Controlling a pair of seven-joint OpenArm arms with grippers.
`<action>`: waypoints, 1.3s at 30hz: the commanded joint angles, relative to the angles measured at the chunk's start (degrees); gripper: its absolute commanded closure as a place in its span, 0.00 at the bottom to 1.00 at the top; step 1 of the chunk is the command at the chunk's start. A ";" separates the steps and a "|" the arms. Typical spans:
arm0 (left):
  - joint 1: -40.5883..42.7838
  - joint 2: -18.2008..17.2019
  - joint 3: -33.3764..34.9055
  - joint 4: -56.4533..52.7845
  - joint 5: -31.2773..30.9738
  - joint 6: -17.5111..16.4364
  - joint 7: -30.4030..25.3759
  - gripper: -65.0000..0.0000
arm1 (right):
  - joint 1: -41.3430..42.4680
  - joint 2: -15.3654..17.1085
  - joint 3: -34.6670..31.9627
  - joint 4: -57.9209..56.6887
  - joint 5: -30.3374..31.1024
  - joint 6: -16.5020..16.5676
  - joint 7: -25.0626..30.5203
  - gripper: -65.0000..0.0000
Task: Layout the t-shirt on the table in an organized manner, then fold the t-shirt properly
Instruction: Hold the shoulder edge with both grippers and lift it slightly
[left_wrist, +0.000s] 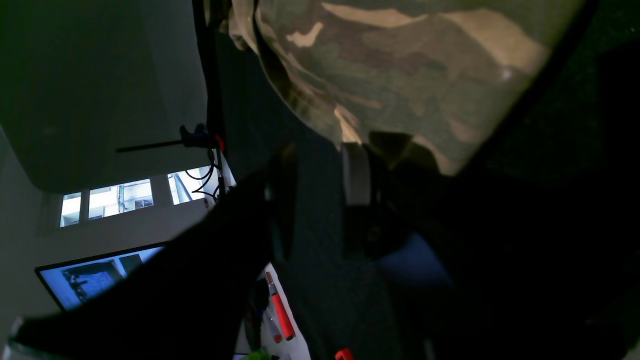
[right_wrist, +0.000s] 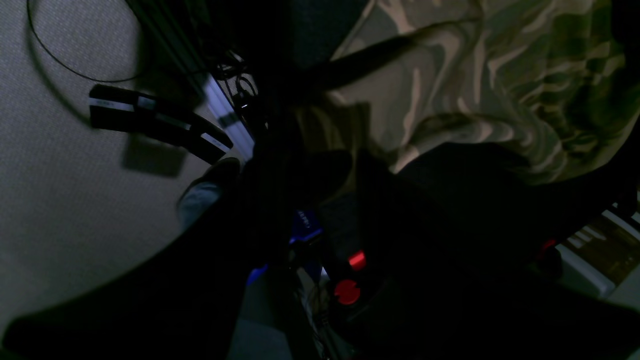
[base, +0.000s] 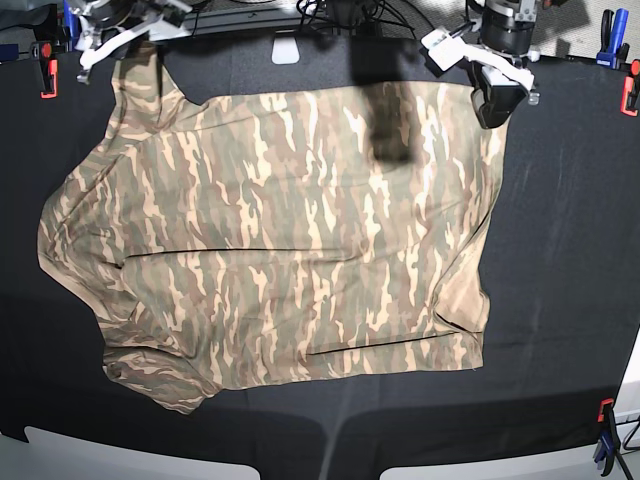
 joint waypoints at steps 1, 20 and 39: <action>0.04 -0.61 -0.07 0.94 1.25 0.96 -0.13 0.79 | -0.46 0.59 0.28 0.57 -0.39 -0.57 0.48 0.70; 0.28 -0.68 -0.07 0.94 4.07 0.87 1.03 1.00 | -0.31 0.59 0.28 0.59 -0.63 -3.21 0.42 1.00; 2.51 -1.42 -0.02 0.92 -2.40 -4.74 -4.00 0.75 | -0.31 0.59 0.28 0.59 -0.61 -3.21 0.39 1.00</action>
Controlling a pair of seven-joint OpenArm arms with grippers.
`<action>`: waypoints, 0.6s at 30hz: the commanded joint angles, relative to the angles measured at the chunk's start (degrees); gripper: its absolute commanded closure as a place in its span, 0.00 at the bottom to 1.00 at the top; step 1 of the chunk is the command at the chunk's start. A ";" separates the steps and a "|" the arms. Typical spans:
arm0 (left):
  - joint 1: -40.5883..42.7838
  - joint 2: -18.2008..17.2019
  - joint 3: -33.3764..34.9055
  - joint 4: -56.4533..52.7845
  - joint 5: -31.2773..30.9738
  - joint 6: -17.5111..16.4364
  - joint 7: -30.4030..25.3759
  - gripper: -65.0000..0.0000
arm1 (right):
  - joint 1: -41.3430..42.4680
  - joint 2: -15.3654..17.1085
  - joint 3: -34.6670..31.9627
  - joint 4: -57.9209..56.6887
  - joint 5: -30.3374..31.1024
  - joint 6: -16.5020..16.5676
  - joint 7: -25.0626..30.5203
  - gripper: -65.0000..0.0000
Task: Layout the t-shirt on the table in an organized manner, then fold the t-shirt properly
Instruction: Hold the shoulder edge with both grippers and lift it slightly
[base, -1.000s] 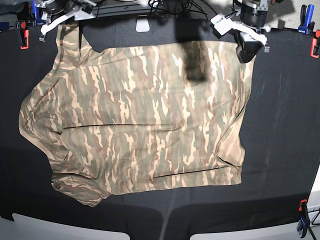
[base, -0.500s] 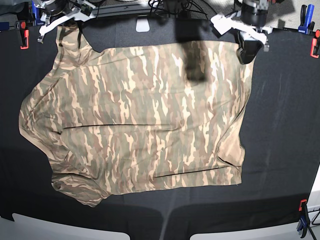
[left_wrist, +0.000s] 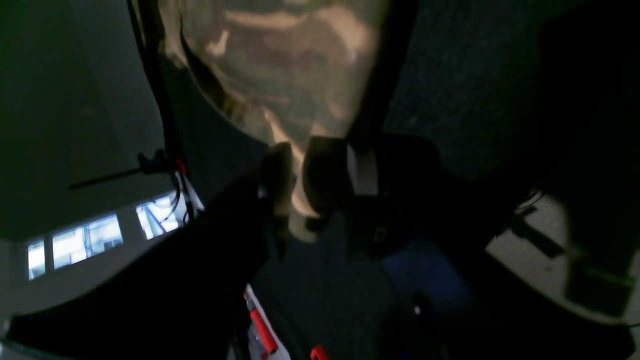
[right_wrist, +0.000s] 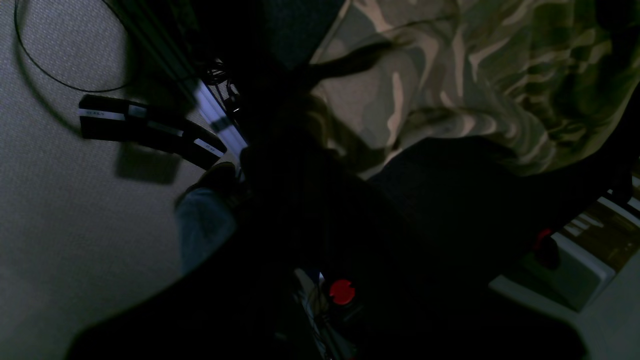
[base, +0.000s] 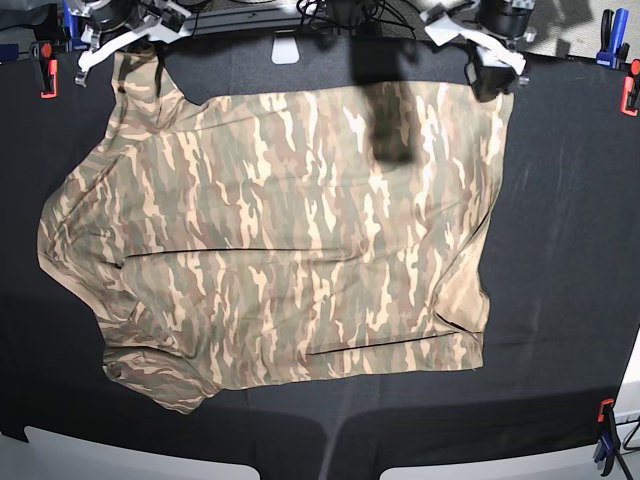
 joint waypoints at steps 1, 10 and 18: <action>-0.46 -0.61 -0.02 0.94 0.33 1.05 -0.07 0.75 | -0.46 0.61 0.28 0.76 -0.46 -0.66 0.22 1.00; -4.50 -0.63 -0.02 0.94 -3.78 1.03 -0.04 0.88 | -0.46 0.61 0.28 0.76 -0.46 -0.66 0.22 1.00; -4.85 -0.61 -0.02 0.96 0.66 1.09 -0.26 1.00 | 5.53 0.61 0.28 0.76 0.15 -6.49 -0.90 1.00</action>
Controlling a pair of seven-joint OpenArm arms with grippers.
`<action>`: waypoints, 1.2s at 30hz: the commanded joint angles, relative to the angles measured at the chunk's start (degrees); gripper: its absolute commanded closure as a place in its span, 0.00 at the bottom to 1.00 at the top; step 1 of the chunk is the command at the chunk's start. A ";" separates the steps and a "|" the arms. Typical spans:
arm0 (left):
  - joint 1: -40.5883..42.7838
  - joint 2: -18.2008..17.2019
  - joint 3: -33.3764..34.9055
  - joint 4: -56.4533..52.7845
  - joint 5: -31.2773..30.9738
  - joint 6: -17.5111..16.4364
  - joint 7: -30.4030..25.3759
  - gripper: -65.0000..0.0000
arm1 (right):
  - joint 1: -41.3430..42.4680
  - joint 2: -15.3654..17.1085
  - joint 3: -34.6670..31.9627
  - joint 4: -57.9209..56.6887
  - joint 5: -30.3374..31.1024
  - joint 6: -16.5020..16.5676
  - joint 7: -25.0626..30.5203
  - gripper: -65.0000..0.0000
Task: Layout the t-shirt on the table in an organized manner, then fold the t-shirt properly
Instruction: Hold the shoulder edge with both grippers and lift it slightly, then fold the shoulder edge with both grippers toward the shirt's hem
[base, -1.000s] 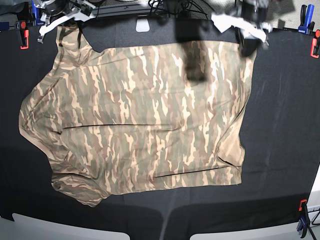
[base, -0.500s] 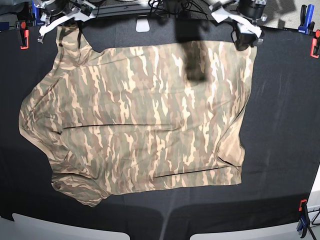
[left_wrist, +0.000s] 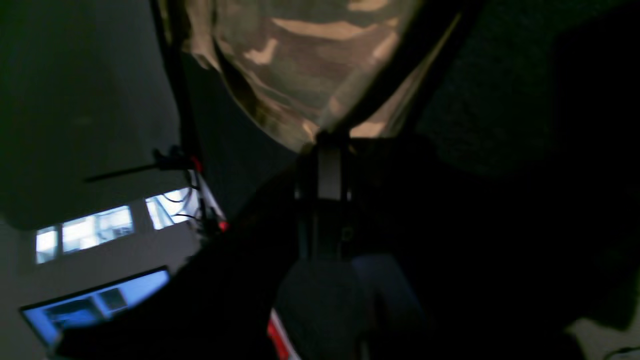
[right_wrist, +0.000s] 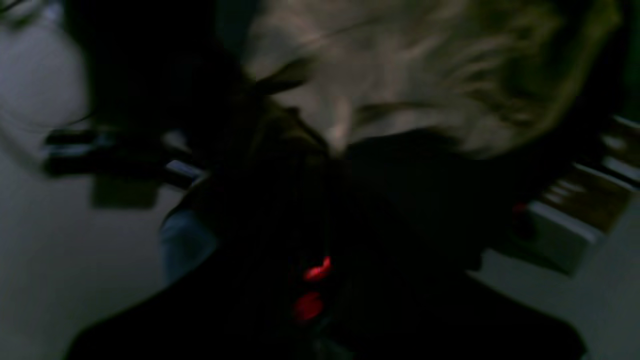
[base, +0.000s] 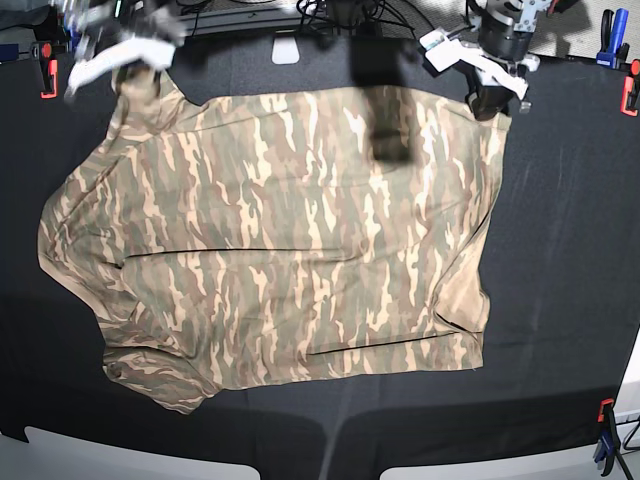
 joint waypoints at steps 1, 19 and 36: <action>-0.48 -0.61 -0.02 0.96 1.60 1.03 -0.24 1.00 | 1.57 0.59 0.31 0.79 0.44 -0.74 0.37 1.00; -13.79 0.83 -0.07 0.94 -12.09 1.46 -2.34 1.00 | 29.70 -3.80 0.31 -13.16 18.60 -0.61 0.52 1.00; -19.80 5.73 -8.09 0.83 -18.21 1.64 -4.02 1.00 | 58.12 -15.06 0.28 -26.99 27.63 8.02 1.55 1.00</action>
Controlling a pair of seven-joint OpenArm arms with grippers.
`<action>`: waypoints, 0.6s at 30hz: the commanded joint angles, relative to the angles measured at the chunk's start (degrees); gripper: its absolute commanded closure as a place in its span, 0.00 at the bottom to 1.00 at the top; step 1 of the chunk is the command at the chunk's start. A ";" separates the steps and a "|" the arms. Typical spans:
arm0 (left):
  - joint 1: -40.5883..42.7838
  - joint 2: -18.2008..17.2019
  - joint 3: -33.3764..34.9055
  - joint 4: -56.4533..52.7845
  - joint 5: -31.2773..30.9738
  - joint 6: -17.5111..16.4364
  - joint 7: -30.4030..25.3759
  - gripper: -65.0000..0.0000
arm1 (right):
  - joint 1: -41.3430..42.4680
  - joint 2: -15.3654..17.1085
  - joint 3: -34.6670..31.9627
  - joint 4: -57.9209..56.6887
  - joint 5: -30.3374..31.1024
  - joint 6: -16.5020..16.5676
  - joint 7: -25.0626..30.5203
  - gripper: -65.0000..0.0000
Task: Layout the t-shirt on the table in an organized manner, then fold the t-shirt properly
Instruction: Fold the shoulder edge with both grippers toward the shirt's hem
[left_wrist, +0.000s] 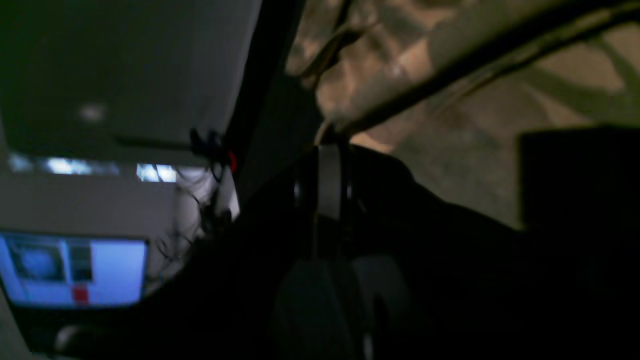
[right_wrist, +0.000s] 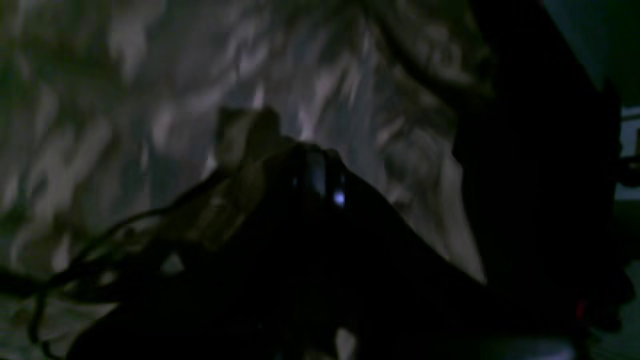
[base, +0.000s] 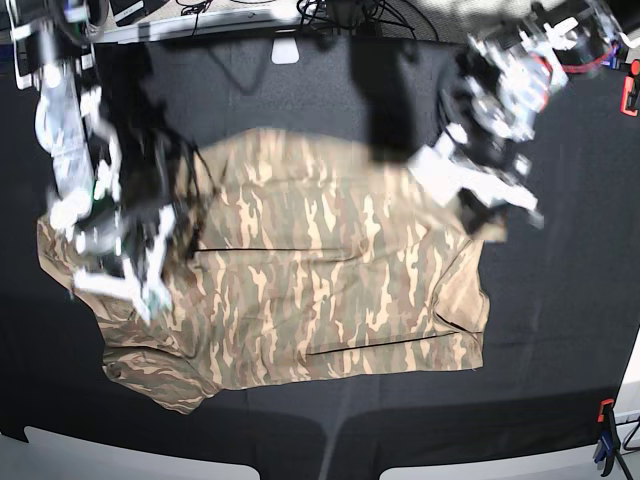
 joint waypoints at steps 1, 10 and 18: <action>-0.76 -0.61 -2.21 0.66 -0.22 1.11 -1.36 1.00 | 2.64 0.31 0.55 0.00 -0.20 -0.46 1.16 1.00; -0.44 -0.59 -8.90 0.15 -8.94 0.98 -4.76 1.00 | 14.47 -3.37 0.48 -11.72 -0.22 0.66 2.47 1.00; -0.83 -0.57 -8.90 -6.29 -12.41 0.94 -10.25 1.00 | 23.54 -10.80 0.50 -21.00 -0.22 5.73 3.48 1.00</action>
